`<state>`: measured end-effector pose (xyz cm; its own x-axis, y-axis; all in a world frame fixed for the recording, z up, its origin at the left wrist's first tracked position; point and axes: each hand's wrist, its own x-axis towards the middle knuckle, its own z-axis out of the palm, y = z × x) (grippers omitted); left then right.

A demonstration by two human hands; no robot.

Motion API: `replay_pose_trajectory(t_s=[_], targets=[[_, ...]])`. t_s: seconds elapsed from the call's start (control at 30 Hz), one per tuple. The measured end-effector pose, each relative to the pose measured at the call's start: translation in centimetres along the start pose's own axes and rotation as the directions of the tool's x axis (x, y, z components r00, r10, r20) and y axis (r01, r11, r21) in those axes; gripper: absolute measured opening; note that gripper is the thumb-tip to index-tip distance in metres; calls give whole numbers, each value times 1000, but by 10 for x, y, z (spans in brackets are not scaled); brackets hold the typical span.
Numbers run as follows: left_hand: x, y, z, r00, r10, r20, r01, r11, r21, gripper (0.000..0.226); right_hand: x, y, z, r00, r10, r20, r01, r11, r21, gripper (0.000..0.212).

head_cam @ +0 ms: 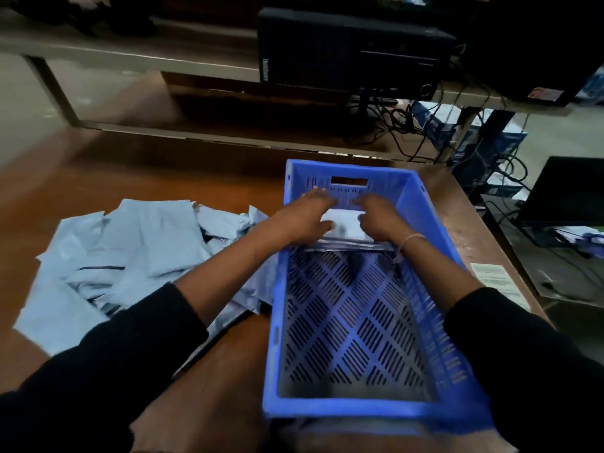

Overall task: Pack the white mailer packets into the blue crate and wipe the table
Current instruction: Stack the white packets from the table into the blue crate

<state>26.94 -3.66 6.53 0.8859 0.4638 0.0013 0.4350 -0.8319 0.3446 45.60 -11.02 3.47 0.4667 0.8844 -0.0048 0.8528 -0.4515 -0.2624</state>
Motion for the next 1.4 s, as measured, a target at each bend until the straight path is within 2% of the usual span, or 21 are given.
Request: replay_pose_trajectory(t_s=[0.1, 0.2, 0.3, 0.4, 0.5, 0.57, 0.63, 0.73, 0.8, 0.9, 0.93, 1.07, 1.13, 1.2, 1.27, 1.3, 1.37, 1.4], targets=[[-43, -33, -14, 976, -55, -208, 24, 988, -150, 43, -7, -45, -17, 978, -134, -157, 152, 983, 107, 36], [-83, -77, -20, 940, -179, -290, 100, 958, -269, 35, -13, -98, -25, 948, -221, -231, 274, 934, 231, 29], [-118, -118, -19, 888, -307, -342, 166, 908, -384, 27, -10, -144, -19, 937, -283, -207, 334, 900, 281, 24], [-147, -149, -17, 824, -432, -366, 226, 844, -487, 22, -5, -186, -1, 932, -354, -80, 363, 902, 232, 17], [-169, -172, -14, 788, -506, -350, 248, 782, -572, 20, -1, -220, 18, 954, -236, 185, 239, 971, 10, 21], [-180, -182, -12, 781, -529, -333, 252, 754, -607, 19, -4, -239, 29, 929, -105, 354, 150, 983, -102, 26], [-188, -190, -11, 783, -530, -327, 239, 740, -628, 18, -6, -253, 40, 888, -27, 459, 136, 969, -207, 26], [-196, -197, -11, 790, -526, -315, 218, 721, -657, 17, -4, -257, 57, 858, 90, 506, 12, 981, -195, 41], [-198, -199, -10, 801, -518, -300, 201, 705, -680, 17, -1, -254, 66, 843, 119, 525, -7, 978, -210, 40], [-197, -201, -11, 827, -486, -284, 164, 691, -704, 14, -7, -256, 63, 885, 142, 443, -33, 969, -244, 16], [-196, -201, -11, 836, -470, -283, 146, 687, -712, 14, -8, -255, 61, 902, 141, 407, -33, 965, -261, 16], [-184, -195, -10, 868, -431, -248, 103, 644, -758, 17, -8, -250, 48, 966, 82, 247, 6, 942, -337, 42], [-176, -192, -8, 879, -434, -196, 84, 546, -834, 19, -7, -248, 33, 991, 69, 115, -35, 960, -279, 40], [-166, -188, -5, 886, -450, -111, 78, 381, -921, 25, -6, -245, 12, 995, 82, 58, -73, 986, -147, 32], [-158, -182, -5, 887, -460, -44, 73, 232, -970, 32, -8, -246, -11, 991, 82, 107, -92, 991, 93, 24], [-154, -180, -6, 890, -455, -23, 63, 174, -983, 35, -12, -249, -20, 986, 73, 149, -110, 961, 253, 22], [-151, -177, -9, 898, -441, -1, 39, 81, -996, 34, -18, -256, -26, 962, 47, 268, -181, 847, 499, 25], [-152, -176, -12, 894, -448, -1, 25, 53, -998, 32, -18, -258, -23, 951, 44, 305, -215, 805, 553, 27]])
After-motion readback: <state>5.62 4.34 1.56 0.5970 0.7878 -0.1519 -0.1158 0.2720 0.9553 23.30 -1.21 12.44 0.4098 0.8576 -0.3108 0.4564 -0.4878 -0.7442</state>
